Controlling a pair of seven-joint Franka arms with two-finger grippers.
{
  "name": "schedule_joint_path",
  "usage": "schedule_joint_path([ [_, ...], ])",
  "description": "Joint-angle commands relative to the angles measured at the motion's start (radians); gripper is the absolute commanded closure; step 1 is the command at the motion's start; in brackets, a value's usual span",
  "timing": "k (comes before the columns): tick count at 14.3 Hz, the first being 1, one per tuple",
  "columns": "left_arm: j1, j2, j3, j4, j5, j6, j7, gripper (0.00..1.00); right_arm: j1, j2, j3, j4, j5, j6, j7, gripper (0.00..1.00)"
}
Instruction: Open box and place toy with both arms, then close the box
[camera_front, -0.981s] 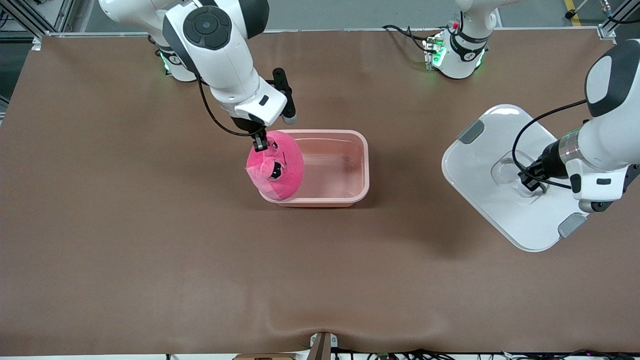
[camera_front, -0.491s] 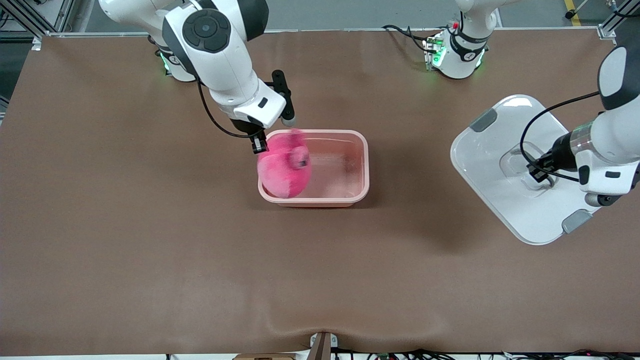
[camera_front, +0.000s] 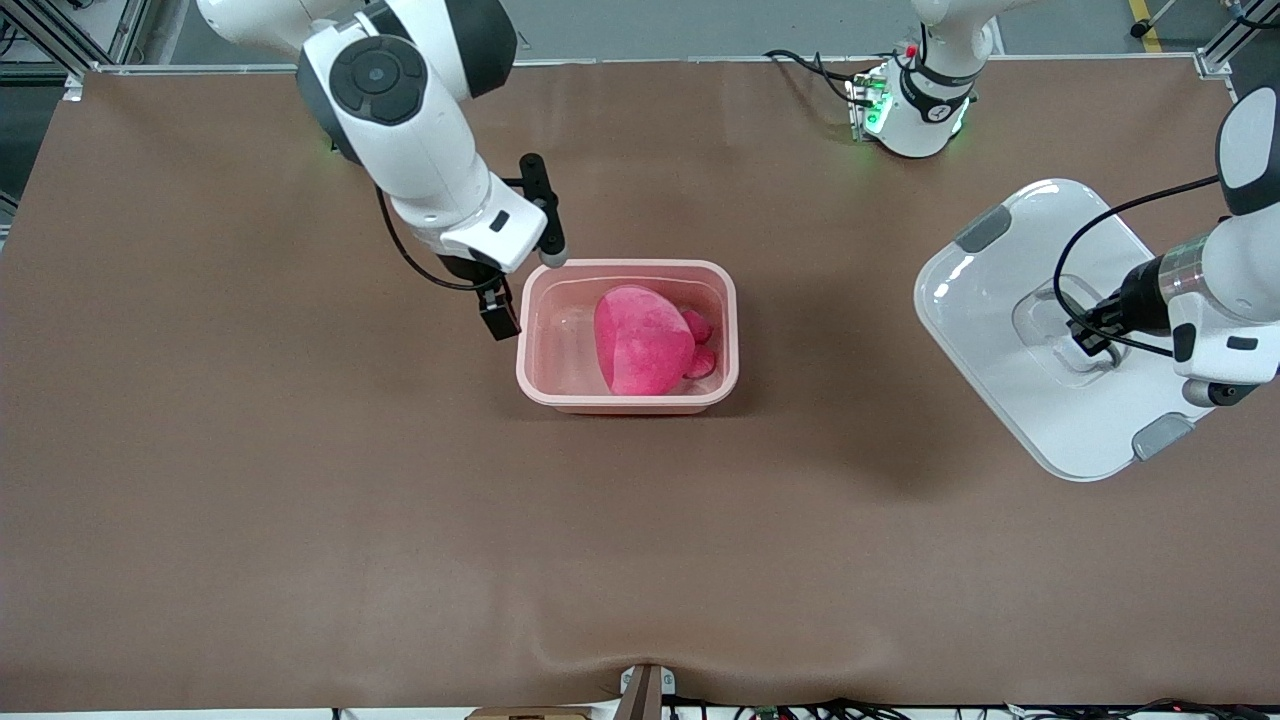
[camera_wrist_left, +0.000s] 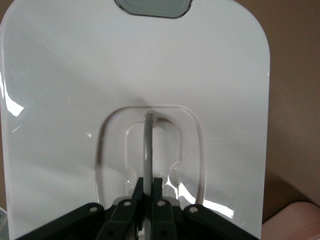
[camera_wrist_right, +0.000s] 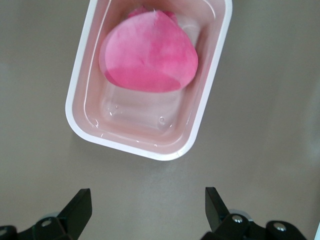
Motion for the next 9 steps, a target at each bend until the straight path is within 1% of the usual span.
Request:
schedule_joint_path([
  [1,0.011,-0.031,-0.003,-0.009,-0.021,-0.022,0.019,1.00,-0.073,-0.001,0.009,0.007,0.057,-0.011,-0.022,0.00],
  [3,0.011,-0.031,-0.003,-0.008,-0.021,-0.028,0.019,1.00,-0.111,-0.009,0.008,0.006,0.059,-0.056,0.004,0.00],
  [5,0.011,-0.032,-0.005,-0.009,-0.021,-0.028,0.019,1.00,-0.154,-0.032,0.004,-0.002,0.047,-0.111,0.104,0.00],
  [7,0.011,-0.032,-0.005,-0.009,-0.022,-0.030,0.019,1.00,-0.195,-0.050,0.003,-0.002,0.037,-0.160,0.155,0.00],
  [9,0.011,-0.032,-0.006,-0.009,-0.025,-0.031,0.019,1.00,-0.275,-0.067,0.004,-0.001,0.037,-0.186,0.184,0.00],
])
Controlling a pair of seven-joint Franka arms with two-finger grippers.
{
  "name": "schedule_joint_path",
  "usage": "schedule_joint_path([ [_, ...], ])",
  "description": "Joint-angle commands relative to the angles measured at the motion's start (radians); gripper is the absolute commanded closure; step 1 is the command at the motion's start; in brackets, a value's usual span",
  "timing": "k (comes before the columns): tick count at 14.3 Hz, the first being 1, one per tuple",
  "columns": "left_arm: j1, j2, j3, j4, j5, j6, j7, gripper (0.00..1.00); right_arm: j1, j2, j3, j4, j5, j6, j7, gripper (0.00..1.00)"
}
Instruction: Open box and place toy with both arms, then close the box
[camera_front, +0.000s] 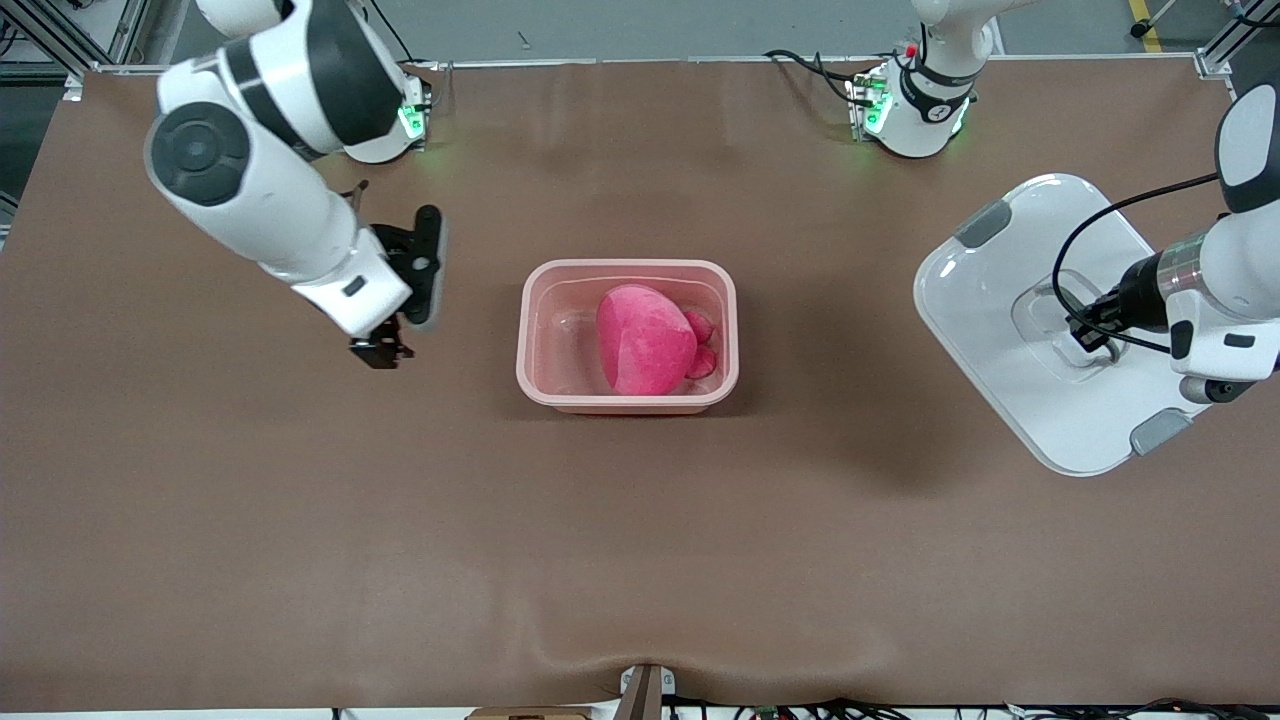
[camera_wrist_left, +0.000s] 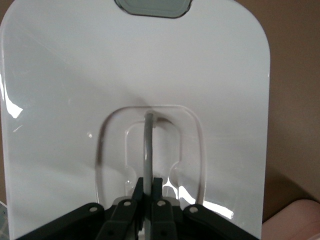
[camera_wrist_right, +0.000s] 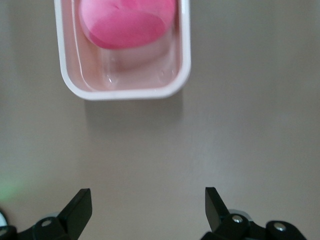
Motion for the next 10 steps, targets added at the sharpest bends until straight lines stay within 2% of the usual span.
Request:
schedule_joint_path([
  [1,0.011,-0.031,-0.002,-0.009,-0.031,-0.019,0.019,1.00,-0.110,-0.042,0.017,-0.005,0.002,-0.042,0.063,0.00],
  [4,0.011,-0.031,-0.002,-0.009,-0.034,-0.019,0.017,1.00,-0.203,-0.058,0.018,0.024,0.014,-0.093,0.254,0.00],
  [10,0.011,-0.031,-0.004,-0.009,-0.034,-0.021,0.013,1.00,-0.350,-0.076,0.010,0.016,0.004,-0.124,0.279,0.00],
])
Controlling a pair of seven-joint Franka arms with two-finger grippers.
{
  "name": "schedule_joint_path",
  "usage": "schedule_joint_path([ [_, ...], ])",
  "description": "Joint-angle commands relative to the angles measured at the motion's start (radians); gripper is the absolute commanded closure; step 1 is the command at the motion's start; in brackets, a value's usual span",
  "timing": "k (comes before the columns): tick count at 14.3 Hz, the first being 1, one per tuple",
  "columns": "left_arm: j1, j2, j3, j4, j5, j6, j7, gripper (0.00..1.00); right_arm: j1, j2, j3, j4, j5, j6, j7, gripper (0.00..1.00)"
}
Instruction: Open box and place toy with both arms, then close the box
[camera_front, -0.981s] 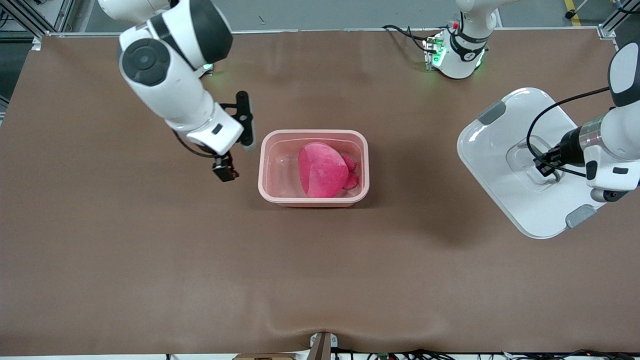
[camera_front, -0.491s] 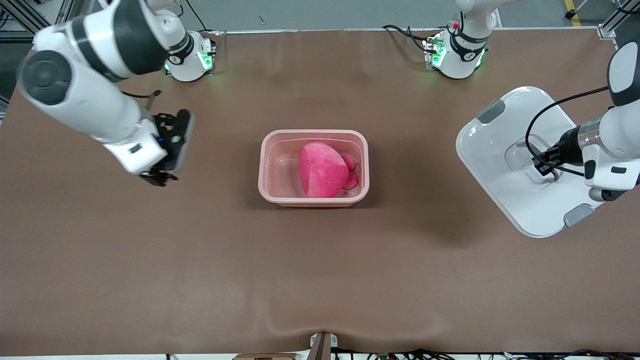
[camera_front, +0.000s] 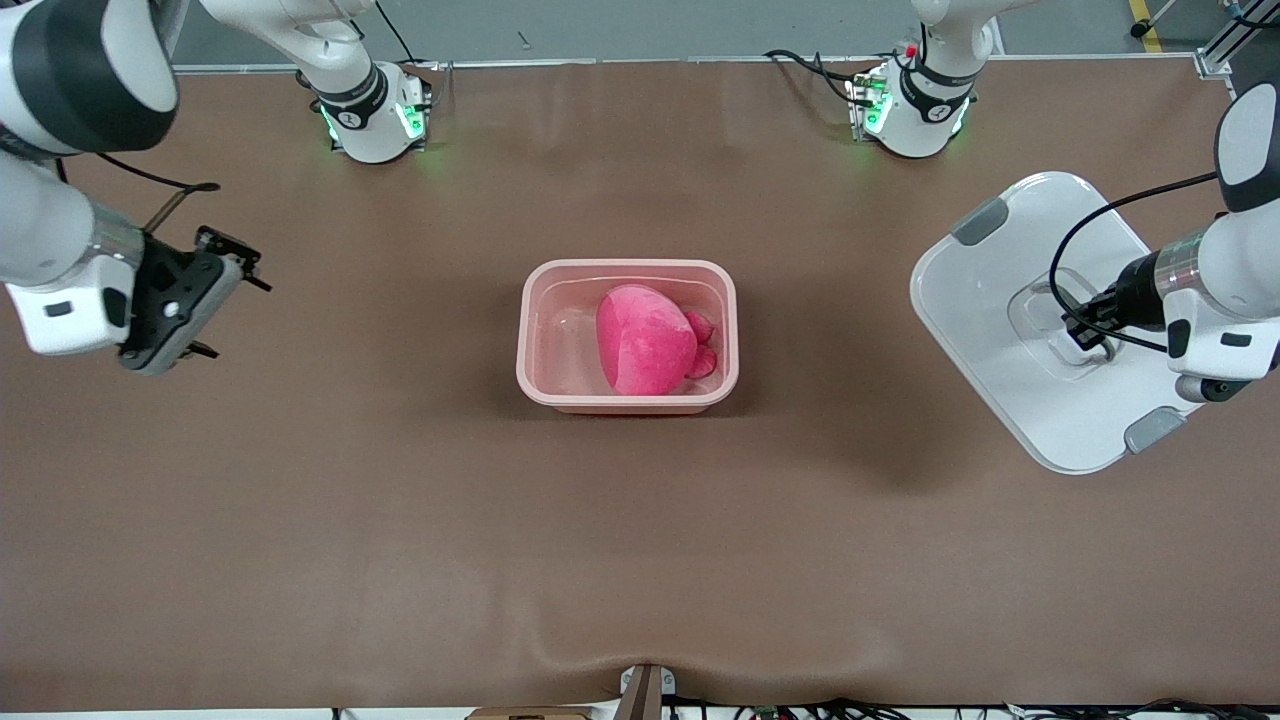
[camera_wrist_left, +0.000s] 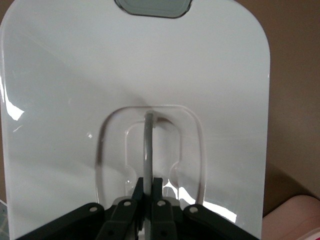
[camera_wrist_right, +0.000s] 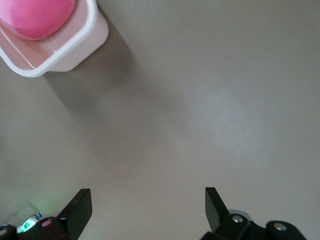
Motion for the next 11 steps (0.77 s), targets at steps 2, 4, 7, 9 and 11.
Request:
schedule_joint_path([
  [2,0.011,-0.031,-0.003,-0.009,-0.022,-0.017,0.011,1.00,-0.061,-0.037,-0.030,-0.029,-0.001,-0.037,0.091,0.00],
  [4,0.011,-0.031,-0.004,-0.009,-0.022,-0.017,0.008,1.00,-0.073,-0.057,-0.046,-0.032,-0.001,-0.040,0.166,0.00],
  [7,0.008,-0.031,-0.006,-0.009,-0.022,-0.017,0.002,1.00,-0.098,-0.091,-0.053,-0.043,-0.001,-0.037,0.288,0.00],
  [9,0.006,-0.029,-0.006,-0.009,-0.023,-0.017,0.000,1.00,-0.098,-0.114,-0.053,-0.047,-0.001,-0.028,0.380,0.00],
  [11,0.003,-0.029,-0.006,-0.008,-0.051,-0.016,-0.015,1.00,-0.101,-0.132,-0.053,-0.059,-0.001,-0.008,0.465,0.00],
])
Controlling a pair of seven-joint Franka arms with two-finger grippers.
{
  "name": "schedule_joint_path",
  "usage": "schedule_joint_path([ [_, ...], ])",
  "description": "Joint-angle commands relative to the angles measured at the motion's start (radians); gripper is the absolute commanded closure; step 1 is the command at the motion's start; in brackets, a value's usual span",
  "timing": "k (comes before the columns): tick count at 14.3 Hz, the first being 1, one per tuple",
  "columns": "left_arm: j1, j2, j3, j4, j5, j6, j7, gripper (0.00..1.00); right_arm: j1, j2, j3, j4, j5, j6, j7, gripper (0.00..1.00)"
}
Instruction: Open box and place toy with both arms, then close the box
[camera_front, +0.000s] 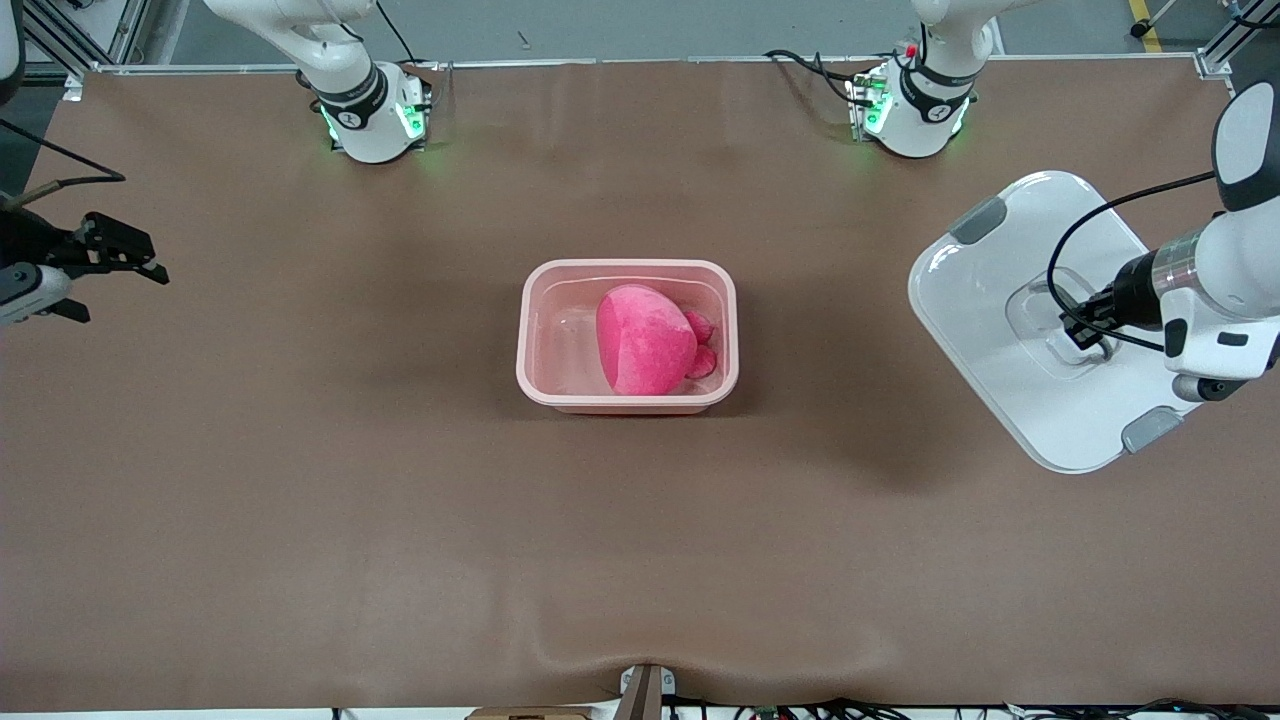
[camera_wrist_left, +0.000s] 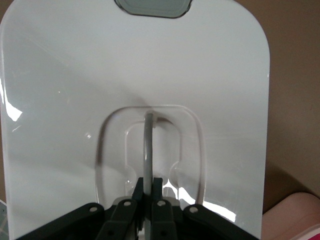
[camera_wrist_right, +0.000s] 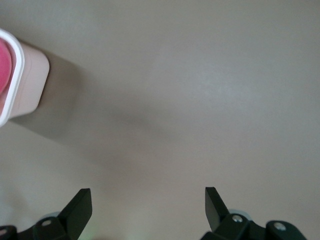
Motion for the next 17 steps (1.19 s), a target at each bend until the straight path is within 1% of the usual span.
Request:
schedule_joint_path([
  [1,-0.001,-0.027,-0.001,-0.008,-0.042,-0.014,-0.034,1.00,-0.014,-0.068,0.010,-0.061,0.001,0.023,0.133,0.00],
  [3,-0.004,-0.021,-0.023,-0.006,-0.042,-0.011,-0.062,1.00,-0.008,-0.071,0.009,-0.064,-0.014,0.011,0.312,0.00],
  [4,-0.004,-0.018,-0.033,-0.006,-0.042,-0.008,-0.079,1.00,-0.006,-0.071,0.007,-0.069,-0.044,0.009,0.383,0.00],
  [5,-0.005,-0.015,-0.041,-0.006,-0.042,-0.006,-0.094,1.00,-0.006,-0.071,0.009,-0.067,-0.072,0.009,0.441,0.00],
  [6,-0.005,-0.013,-0.049,-0.005,-0.041,-0.005,-0.104,1.00,-0.006,-0.074,0.009,-0.067,-0.077,0.008,0.478,0.00],
  [8,-0.010,-0.013,-0.053,-0.006,-0.042,-0.005,-0.111,1.00,-0.015,-0.089,0.007,-0.069,-0.077,0.008,0.495,0.00],
  [10,-0.034,-0.013,-0.056,-0.006,-0.042,-0.005,-0.142,1.00,-0.017,-0.088,-0.002,-0.067,-0.075,-0.006,0.495,0.00],
  [13,-0.079,-0.012,-0.056,-0.008,-0.044,-0.005,-0.205,1.00,-0.028,-0.088,-0.004,-0.056,-0.051,-0.007,0.495,0.00],
  [15,-0.122,-0.010,-0.056,-0.006,-0.047,-0.005,-0.263,1.00,-0.034,-0.085,-0.004,-0.055,-0.043,-0.009,0.491,0.00],
  [17,-0.160,-0.001,-0.056,-0.005,-0.074,0.003,-0.349,1.00,-0.034,-0.082,-0.004,-0.053,-0.043,-0.029,0.482,0.00],
])
